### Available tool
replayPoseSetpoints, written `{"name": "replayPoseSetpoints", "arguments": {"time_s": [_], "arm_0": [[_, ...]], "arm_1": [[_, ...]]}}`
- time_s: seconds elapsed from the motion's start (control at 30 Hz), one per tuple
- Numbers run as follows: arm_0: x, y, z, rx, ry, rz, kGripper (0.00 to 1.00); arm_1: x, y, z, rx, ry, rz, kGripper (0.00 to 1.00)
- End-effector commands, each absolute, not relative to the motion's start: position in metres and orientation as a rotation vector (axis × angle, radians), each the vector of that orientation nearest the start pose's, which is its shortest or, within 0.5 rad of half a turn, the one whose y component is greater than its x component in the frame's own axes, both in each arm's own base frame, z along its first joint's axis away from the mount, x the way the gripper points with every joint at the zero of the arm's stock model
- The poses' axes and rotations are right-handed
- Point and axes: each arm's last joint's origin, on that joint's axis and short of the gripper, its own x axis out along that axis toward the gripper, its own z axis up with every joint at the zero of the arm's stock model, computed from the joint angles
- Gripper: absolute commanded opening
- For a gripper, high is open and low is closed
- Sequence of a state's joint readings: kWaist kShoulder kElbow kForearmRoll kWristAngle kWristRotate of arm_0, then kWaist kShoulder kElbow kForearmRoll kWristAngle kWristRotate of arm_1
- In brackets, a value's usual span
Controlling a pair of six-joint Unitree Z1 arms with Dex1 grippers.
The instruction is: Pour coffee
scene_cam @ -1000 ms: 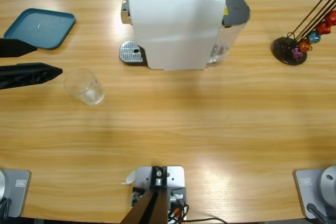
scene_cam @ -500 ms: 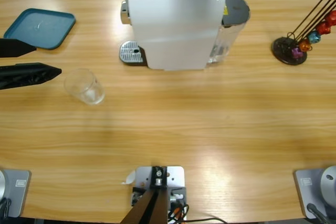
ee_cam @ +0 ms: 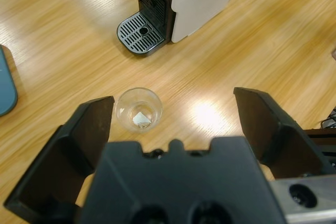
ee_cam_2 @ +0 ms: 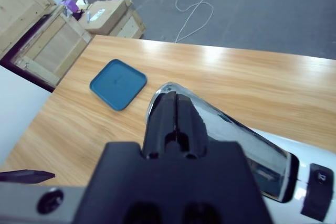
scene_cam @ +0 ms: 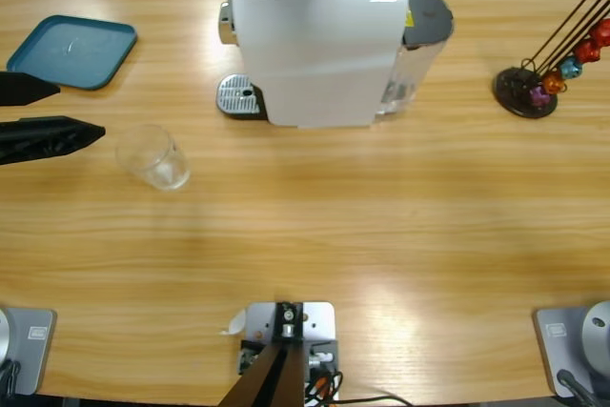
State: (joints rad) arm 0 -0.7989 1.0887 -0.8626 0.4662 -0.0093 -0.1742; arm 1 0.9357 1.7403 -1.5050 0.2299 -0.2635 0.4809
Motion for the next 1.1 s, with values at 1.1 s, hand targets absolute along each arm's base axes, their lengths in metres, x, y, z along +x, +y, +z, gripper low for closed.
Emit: {"name": "replayPoseSetpoints", "arguments": {"time_s": [1.1], "arm_0": [[0.098, -0.096, 0.329, 0.13, 0.737, -0.633, 1.0]], "arm_1": [[0.27, 0.342, 0.228, 0.045, 1.004, 0.5, 0.0]]}}
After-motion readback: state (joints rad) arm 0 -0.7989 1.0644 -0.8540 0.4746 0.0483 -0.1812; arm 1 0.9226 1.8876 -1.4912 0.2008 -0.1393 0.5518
